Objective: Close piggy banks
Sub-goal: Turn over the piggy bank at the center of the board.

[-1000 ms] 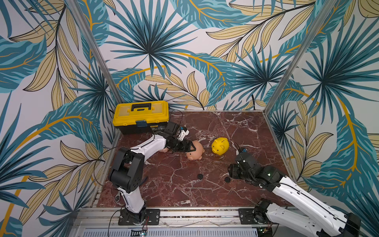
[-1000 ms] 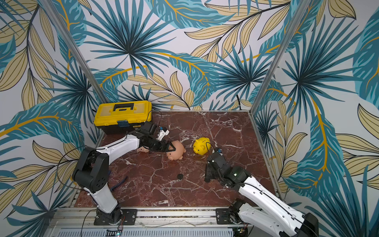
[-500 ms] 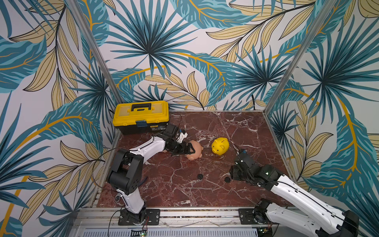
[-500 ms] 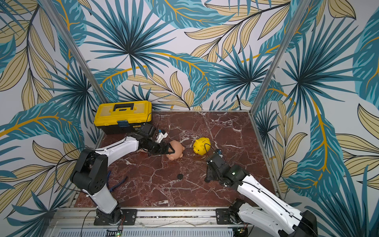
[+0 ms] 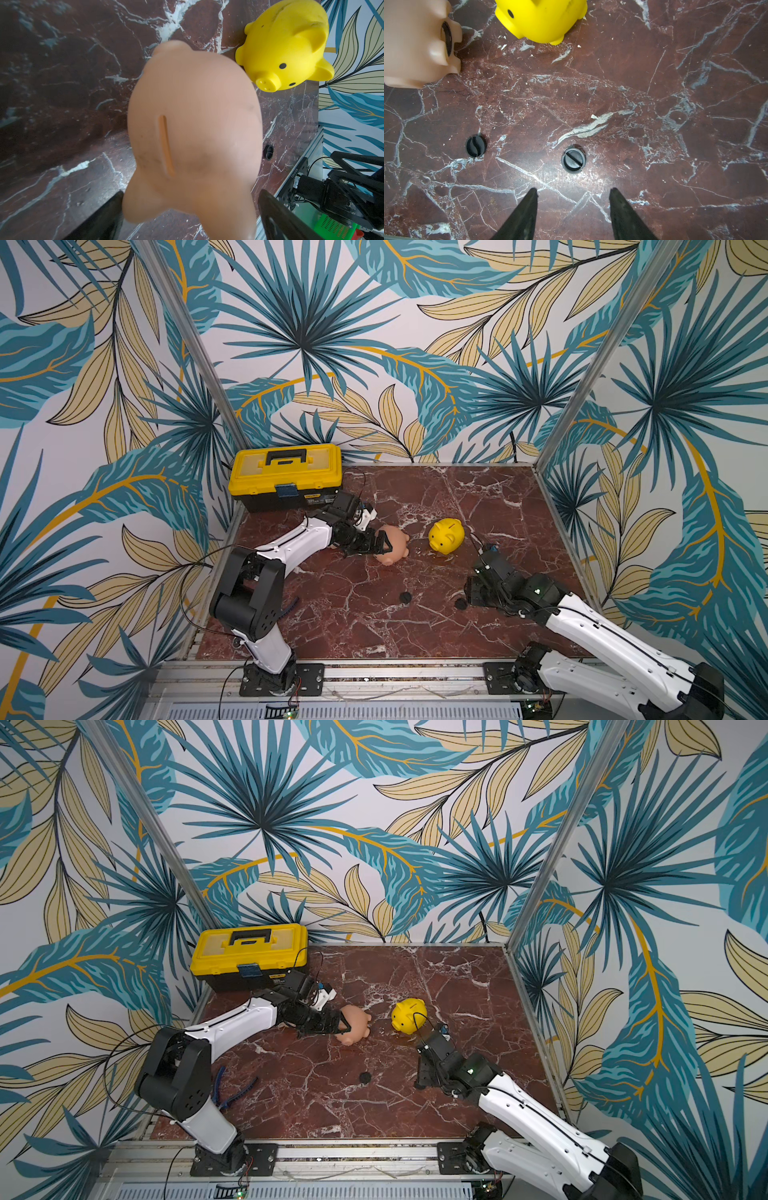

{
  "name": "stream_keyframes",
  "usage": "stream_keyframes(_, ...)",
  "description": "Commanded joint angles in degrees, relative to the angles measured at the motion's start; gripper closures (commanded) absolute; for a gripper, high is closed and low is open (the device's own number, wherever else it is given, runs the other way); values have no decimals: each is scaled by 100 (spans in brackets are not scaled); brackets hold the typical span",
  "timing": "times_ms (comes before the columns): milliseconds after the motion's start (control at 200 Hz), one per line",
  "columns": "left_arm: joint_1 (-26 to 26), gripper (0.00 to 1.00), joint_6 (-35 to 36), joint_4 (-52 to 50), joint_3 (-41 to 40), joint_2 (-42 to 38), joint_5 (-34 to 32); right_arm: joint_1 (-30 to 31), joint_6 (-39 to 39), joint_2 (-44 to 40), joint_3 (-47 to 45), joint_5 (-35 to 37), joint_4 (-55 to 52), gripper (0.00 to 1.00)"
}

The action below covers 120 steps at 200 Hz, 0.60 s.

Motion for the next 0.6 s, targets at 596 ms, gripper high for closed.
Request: stream_keyframes(596, 18, 0, -113, -273, 194, -138, -290, 22, 906, 657, -291, -213, 502, 46)
